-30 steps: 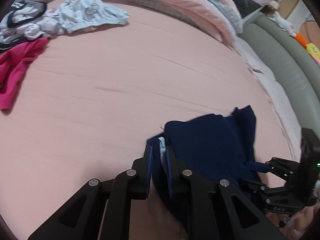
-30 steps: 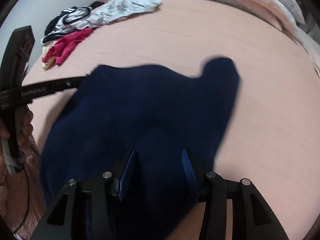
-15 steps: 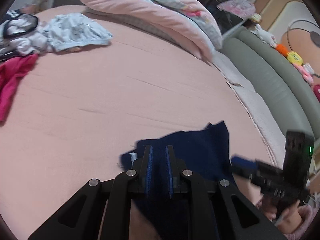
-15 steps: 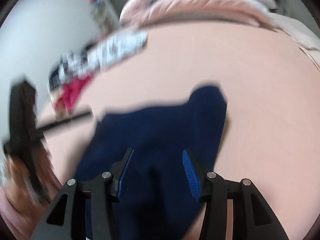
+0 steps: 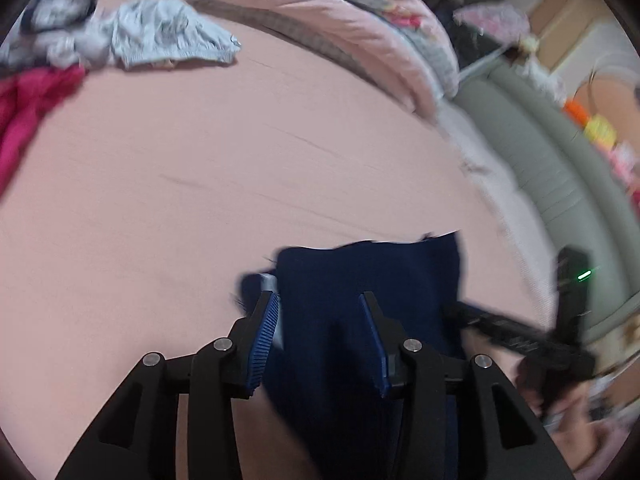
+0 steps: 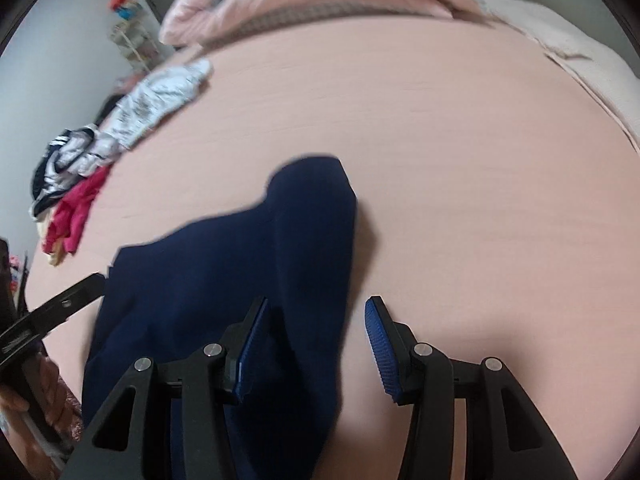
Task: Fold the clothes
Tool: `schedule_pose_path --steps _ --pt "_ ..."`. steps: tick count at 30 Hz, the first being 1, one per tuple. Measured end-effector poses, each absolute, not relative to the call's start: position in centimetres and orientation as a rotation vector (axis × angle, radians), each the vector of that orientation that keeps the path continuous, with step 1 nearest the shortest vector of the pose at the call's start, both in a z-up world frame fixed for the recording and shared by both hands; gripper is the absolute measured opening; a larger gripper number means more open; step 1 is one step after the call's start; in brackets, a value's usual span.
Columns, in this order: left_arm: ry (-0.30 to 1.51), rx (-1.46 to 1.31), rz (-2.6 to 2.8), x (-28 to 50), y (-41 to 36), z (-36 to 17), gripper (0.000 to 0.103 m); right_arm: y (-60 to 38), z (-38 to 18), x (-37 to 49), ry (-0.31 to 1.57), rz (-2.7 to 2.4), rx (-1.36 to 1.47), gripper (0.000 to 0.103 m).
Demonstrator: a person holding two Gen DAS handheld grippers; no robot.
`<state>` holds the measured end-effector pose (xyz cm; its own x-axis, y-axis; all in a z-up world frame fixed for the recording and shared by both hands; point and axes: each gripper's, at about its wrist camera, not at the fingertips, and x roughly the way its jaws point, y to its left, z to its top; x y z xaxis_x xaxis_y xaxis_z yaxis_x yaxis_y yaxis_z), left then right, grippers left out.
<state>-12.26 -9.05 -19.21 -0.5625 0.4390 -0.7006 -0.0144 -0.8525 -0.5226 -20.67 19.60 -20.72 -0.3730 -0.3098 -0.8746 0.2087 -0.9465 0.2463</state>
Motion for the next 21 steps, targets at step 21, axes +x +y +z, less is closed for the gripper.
schedule_pose_path --steps 21 --pt "-0.438 -1.239 2.554 -11.6 -5.9 -18.4 0.038 15.5 -21.9 -18.8 0.183 -2.406 1.494 0.049"
